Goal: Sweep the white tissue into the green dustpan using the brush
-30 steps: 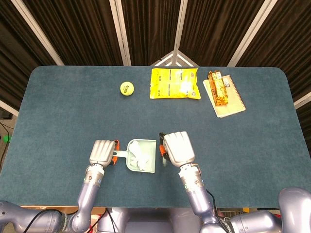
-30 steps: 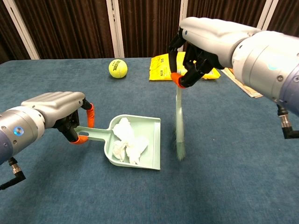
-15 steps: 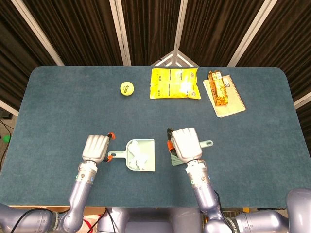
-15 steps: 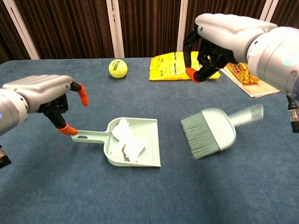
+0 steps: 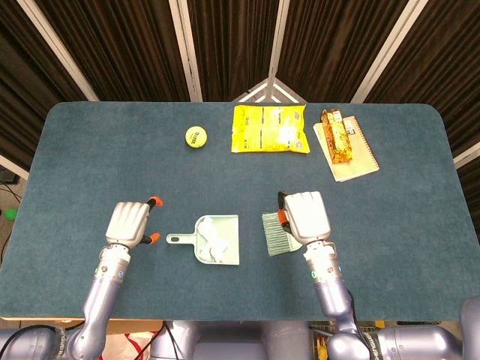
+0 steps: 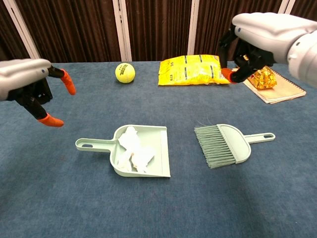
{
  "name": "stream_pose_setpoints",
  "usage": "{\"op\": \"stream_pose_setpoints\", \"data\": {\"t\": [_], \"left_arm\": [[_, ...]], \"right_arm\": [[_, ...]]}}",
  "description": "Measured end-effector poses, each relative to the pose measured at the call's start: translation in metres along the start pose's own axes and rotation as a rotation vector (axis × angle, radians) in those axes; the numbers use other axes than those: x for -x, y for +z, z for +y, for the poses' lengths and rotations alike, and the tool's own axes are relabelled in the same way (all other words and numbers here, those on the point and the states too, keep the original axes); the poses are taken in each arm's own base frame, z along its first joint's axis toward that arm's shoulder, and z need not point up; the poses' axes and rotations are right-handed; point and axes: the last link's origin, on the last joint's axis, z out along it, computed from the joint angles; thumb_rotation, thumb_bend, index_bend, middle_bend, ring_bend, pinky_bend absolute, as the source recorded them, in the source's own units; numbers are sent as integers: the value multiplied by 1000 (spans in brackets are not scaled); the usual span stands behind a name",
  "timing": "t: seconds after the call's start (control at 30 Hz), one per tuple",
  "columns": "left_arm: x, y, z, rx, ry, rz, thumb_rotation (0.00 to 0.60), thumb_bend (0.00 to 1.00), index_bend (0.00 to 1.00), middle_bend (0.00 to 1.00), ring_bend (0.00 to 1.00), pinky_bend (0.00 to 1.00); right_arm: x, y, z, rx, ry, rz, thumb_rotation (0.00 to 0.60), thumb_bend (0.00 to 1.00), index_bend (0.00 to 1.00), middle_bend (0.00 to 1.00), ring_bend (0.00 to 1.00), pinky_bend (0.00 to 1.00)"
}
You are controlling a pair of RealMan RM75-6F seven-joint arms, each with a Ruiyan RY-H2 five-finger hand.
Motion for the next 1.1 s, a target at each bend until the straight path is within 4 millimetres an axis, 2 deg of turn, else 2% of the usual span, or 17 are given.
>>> {"op": "stream_pose_setpoints", "data": {"t": [0.07, 0.13, 0.17, 0.23, 0.27, 0.37, 0.5, 0.8, 0.93, 1.1], "left_arm": [[-5, -4, -7, 3, -16, 20, 600, 0, 178, 610, 651, 830], [-11, -10, -16, 7, -40, 42, 600, 0, 74, 376, 458, 634], [-14, -14, -21, 9, -50, 50, 600, 0, 46, 296, 383, 563], [-19, -24, -34, 12, -72, 66, 600, 0, 3, 92, 154, 365], [-21, -29, -39, 14, -81, 71, 600, 0, 0, 32, 69, 261], [-26, -47, -56, 30, -101, 79, 600, 0, 0, 0, 0, 75], [-28, -74, -79, 59, -96, 82, 600, 0, 0, 0, 0, 23], [-18, -137, -135, 69, -7, 104, 600, 0, 0, 0, 0, 22], [-15, -156, -156, 46, 31, 115, 600, 0, 0, 0, 0, 22], [-14, -171, -175, 6, 70, 133, 600, 0, 0, 0, 0, 22]], "right_arm": [[0, -4, 10, 0, -10, 3, 600, 462, 294, 527, 481, 420], [0, -9, 20, 1, -17, -2, 600, 461, 133, 356, 296, 264], [0, -13, 26, 2, -15, -8, 600, 454, 69, 267, 205, 192], [0, -20, 35, 6, -3, -21, 600, 414, 0, 91, 48, 78], [1, -25, 43, 11, 7, -32, 600, 400, 0, 51, 22, 55], [1, -42, 64, 38, 25, -65, 600, 363, 0, 0, 0, 2], [-2, -64, 91, 63, 11, -84, 600, 347, 0, 0, 0, 0], [2, -122, 145, 133, -5, -59, 600, 344, 0, 0, 0, 0], [2, -148, 168, 178, 0, -26, 600, 343, 0, 0, 0, 0], [-1, -179, 194, 215, -15, 17, 600, 344, 0, 0, 0, 0]]}}
